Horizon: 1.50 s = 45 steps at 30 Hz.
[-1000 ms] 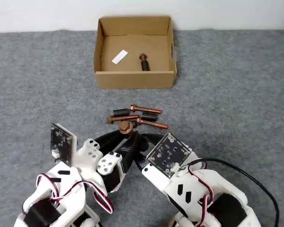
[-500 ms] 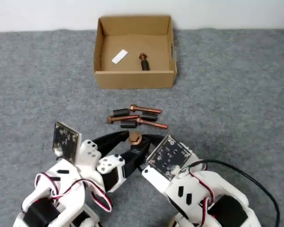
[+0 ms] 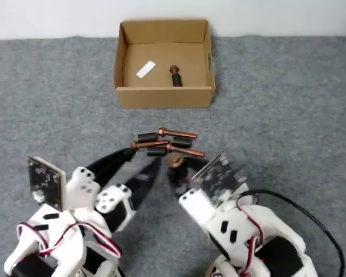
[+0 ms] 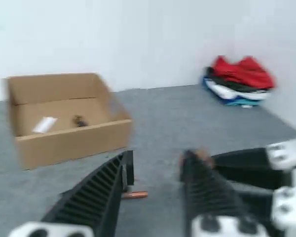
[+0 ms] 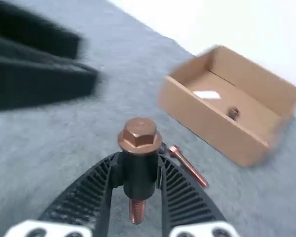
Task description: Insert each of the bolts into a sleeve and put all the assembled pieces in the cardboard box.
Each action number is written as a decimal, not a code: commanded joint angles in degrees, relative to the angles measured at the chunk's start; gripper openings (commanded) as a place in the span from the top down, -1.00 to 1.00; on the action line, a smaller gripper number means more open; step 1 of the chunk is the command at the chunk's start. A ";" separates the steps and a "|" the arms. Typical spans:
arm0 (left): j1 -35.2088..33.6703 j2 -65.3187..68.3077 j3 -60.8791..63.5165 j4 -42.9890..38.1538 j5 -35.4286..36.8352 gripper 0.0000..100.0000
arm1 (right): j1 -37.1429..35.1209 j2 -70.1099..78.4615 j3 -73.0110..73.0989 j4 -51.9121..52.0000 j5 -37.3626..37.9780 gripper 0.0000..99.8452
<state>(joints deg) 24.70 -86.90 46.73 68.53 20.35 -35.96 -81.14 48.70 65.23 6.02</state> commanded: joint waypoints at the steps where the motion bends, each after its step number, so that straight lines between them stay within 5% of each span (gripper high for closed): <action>1: -7.91 -0.35 0.04 0.97 -3.08 0.99 | 7.34 4.70 -2.90 0.04 -5.45 0.98; 9: -17.14 -0.35 18.77 4.84 -9.49 0.99 | 13.67 27.12 -20.31 -0.31 -12.92 0.98; 21: -20.31 -0.35 46.64 -16.26 -9.58 0.99 | 18.77 52.70 -29.54 -23.60 -7.56 0.98; 37: -20.40 -0.35 50.07 -21.36 -9.14 0.99 | 20.26 82.51 -30.59 -64.84 1.67 0.98; 45: -20.40 -0.35 50.07 -21.36 -9.05 0.99 | 20.26 95.43 -42.29 -69.93 4.57 0.98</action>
<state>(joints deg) 4.84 -86.81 97.19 48.66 11.47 -16.44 13.19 13.89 -2.55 9.89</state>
